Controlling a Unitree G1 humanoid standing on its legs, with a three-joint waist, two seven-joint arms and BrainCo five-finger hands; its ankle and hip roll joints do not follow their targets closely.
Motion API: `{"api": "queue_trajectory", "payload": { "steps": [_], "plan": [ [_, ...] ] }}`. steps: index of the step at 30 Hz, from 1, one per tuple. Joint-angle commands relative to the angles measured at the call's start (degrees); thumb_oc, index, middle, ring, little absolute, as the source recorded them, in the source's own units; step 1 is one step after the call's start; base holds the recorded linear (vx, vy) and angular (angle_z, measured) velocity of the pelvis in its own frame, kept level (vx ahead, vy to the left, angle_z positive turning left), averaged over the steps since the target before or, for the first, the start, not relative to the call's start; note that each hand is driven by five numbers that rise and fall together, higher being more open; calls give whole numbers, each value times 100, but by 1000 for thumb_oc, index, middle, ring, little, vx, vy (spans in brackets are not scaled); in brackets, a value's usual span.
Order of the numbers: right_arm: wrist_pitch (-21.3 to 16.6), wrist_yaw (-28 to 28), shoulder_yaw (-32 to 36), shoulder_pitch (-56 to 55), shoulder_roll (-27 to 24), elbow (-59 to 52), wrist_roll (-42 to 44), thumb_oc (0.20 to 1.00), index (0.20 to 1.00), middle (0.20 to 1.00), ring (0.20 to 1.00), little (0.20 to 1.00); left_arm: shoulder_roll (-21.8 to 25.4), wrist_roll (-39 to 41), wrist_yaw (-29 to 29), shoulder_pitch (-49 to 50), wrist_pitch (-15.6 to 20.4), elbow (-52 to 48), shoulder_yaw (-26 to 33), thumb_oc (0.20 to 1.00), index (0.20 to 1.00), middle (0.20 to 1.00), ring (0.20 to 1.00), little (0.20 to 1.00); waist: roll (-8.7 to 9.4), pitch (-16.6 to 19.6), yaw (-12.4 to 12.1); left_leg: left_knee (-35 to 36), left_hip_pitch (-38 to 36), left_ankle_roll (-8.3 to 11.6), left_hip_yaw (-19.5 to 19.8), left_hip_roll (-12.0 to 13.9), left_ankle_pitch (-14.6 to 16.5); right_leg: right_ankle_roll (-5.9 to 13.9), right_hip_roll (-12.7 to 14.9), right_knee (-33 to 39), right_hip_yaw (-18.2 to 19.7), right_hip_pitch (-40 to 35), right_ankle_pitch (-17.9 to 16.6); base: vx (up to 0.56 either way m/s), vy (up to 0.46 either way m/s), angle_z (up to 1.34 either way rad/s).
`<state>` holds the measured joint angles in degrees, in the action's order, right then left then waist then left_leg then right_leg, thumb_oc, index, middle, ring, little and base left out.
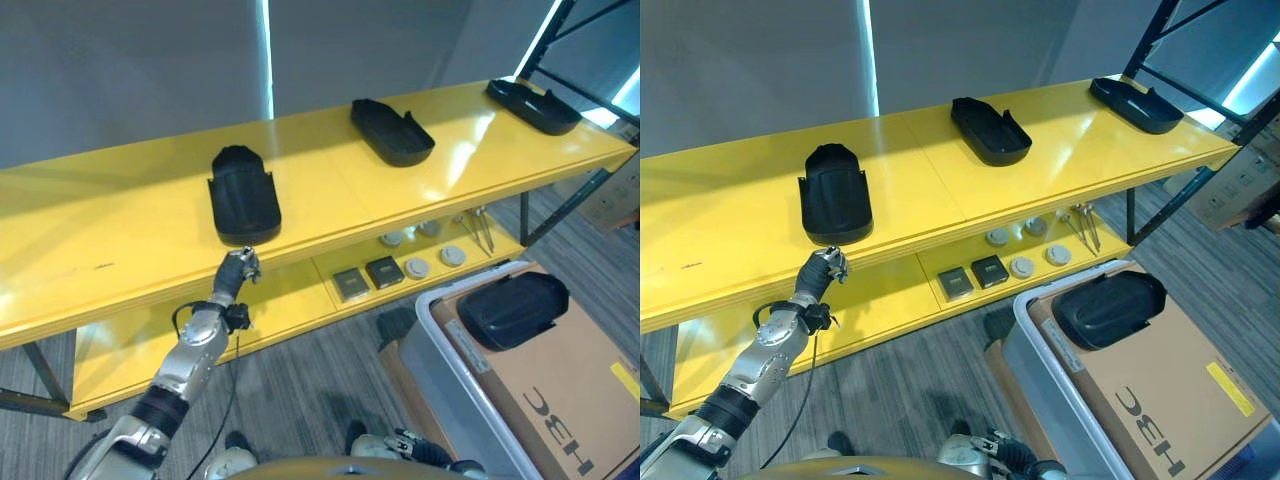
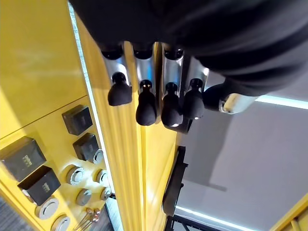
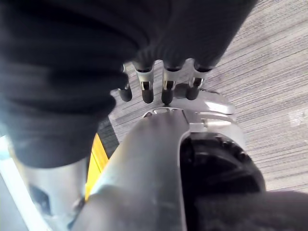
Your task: Move parts from the plastic box to the shelf.
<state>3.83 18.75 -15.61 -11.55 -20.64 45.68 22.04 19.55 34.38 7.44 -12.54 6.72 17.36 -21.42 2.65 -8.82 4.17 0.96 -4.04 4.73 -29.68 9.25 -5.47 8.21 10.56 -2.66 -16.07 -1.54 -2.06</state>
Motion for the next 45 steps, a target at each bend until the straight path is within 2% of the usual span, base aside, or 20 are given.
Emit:
{"api": "queue_trajectory", "payload": {
  "steps": [1, 9, 14, 18, 24, 36, 45],
  "plan": [
    [-22, 176, -243, -94, 89, -180, -85, 1000, 1000, 1000, 1000, 1000, -35, -407, 87, -600, 296, 60, -103, 200, 200, 200, 200, 200, 48, -85, -19, -619, 231, -14, 548, 350, 550, 355, 232, -22, 192, 121, -76, 1, -32, -5],
    [-73, 306, -261, -104, 59, -101, -198, 1000, 1000, 1000, 1000, 1000, -119, -590, 227, -820, 426, 59, -95, 200, 200, 200, 200, 200, 64, -68, 68, -589, 171, 28, 477, 394, 520, 358, 222, 62, 206, 57, -84, 10, -10, -4],
    [-78, 373, -296, -114, 29, -44, -239, 1000, 1000, 1000, 1000, 1000, -99, -723, 602, -975, 458, 188, -7, 200, 200, 200, 200, 200, 62, -8, 106, -543, 104, 47, 458, 392, 502, 373, 227, 97, 200, -10, -78, 24, -7, -5],
    [-60, 380, -323, -170, 22, -60, -283, 1000, 1000, 1000, 1000, 1000, -21, -682, 701, -1115, 421, 360, 149, 200, 200, 200, 200, 200, 58, 40, 147, -508, 44, 56, 425, 388, 501, 388, 235, 119, 208, -49, -74, 30, 2, -4],
    [-119, 400, -355, -188, 9, 2, -254, 1000, 1000, 1000, 1000, 1000, -8, -782, 755, -1312, 133, 788, 213, 200, 200, 200, 200, 200, 58, 95, 178, -514, 28, 61, 428, 392, 513, 409, 229, 119, 230, -64, -57, 6, 1, 0],
    [-126, 378, -490, -201, -11, -80, -172, 1000, 1000, 1000, 1000, 1000, -127, -1063, 1050, -1467, 85, 1566, 137, 200, 200, 200, 200, 200, 85, 50, 244, -569, 80, 80, 424, 442, 500, 419, 201, 96, 287, -30, -45, 0, 0, 0],
    [-162, 405, -572, -204, 5, -18, -219, 1000, 1000, 1000, 1000, 1000, -162, -1158, 1201, -1652, 356, 1860, 251, 200, 200, 200, 200, 200, 111, 30, 284, -582, 96, 103, 423, 466, 487, 418, 181, 115, 310, -30, -44, 0, 0, 0]
  ]
}}
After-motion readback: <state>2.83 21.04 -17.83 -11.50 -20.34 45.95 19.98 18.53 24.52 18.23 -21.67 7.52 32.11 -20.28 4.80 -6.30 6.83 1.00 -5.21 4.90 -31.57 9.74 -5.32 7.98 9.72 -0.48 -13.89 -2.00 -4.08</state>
